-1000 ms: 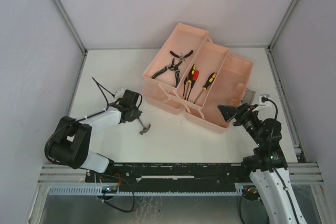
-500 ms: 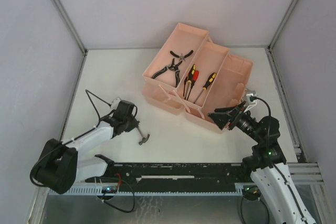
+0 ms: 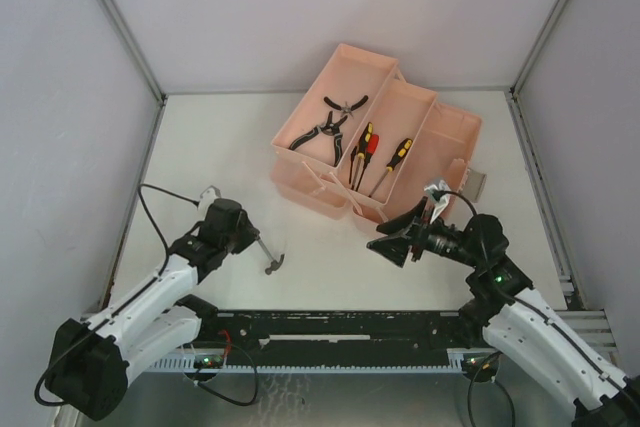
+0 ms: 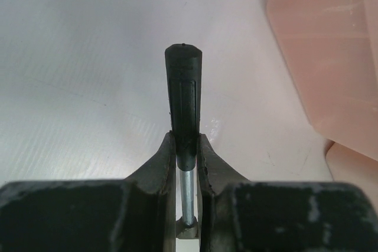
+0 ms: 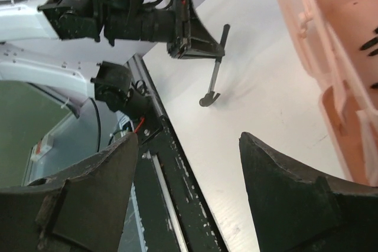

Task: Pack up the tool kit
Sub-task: Place the hammer in the toolbox.

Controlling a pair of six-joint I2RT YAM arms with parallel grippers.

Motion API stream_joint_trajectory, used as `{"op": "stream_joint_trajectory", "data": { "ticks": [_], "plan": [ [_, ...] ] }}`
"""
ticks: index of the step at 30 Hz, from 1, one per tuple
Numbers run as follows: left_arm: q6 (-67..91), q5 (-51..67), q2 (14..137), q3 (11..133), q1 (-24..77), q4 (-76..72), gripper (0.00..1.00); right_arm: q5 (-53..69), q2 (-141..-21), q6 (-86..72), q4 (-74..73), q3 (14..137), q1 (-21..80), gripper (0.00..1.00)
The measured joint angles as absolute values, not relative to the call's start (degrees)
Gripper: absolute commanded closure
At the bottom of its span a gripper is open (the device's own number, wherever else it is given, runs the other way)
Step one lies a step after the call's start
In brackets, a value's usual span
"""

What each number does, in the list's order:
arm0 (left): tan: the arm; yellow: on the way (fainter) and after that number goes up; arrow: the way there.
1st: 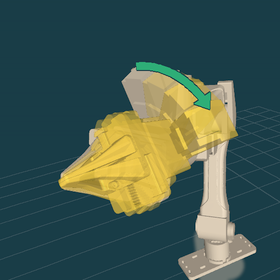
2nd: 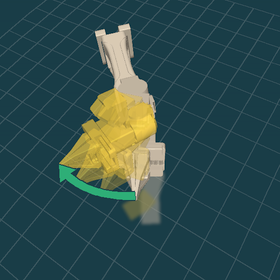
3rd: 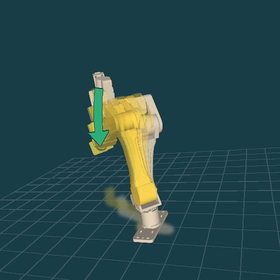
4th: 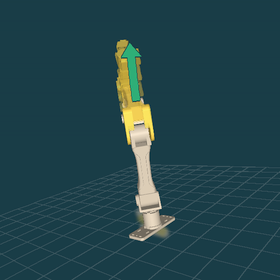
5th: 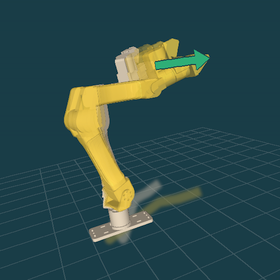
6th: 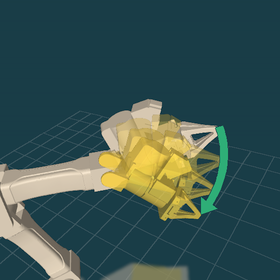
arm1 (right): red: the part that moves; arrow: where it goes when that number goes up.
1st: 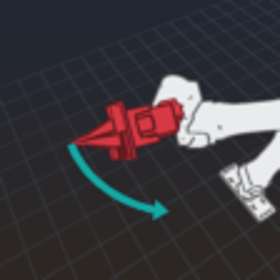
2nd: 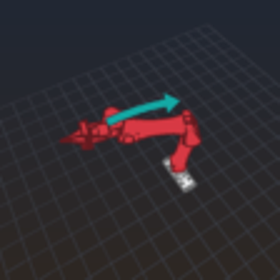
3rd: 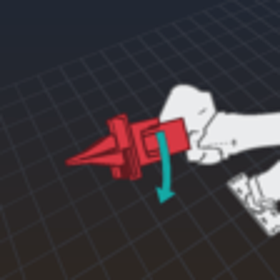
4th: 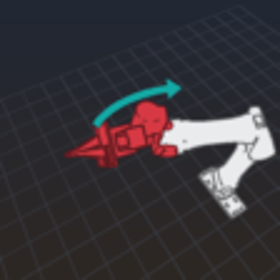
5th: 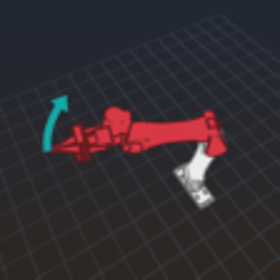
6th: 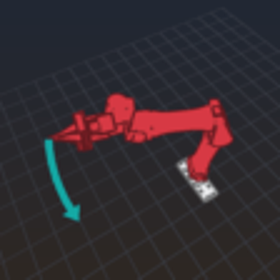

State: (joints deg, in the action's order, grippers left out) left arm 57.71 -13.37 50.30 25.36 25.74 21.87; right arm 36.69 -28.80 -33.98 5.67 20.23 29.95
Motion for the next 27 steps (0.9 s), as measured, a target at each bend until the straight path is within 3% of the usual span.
{"op": "stream_joint_trajectory", "data": {
  "ticks": [7, 14, 27],
  "plan": [
    [58.30, -12.36, 50.70, 23.33, 25.76, 21.43, 1.00, 30.81, -36.82, -26.81, 6.66, 22.26, 43.22, 0.32],
    [58.74, -10.02, 45.65, 22.09, 25.89, 20.67, 1.00, 20.67, -52.42, -16.32, 7.92, 27.18, 58.11, 0.32],
    [60.80, -7.25, 31.33, 20.25, 25.98, 20.47, 1.00, 10.22, -79.11, -15.09, 10.50, 41.82, 61.34, 0.30]
  ]
}}
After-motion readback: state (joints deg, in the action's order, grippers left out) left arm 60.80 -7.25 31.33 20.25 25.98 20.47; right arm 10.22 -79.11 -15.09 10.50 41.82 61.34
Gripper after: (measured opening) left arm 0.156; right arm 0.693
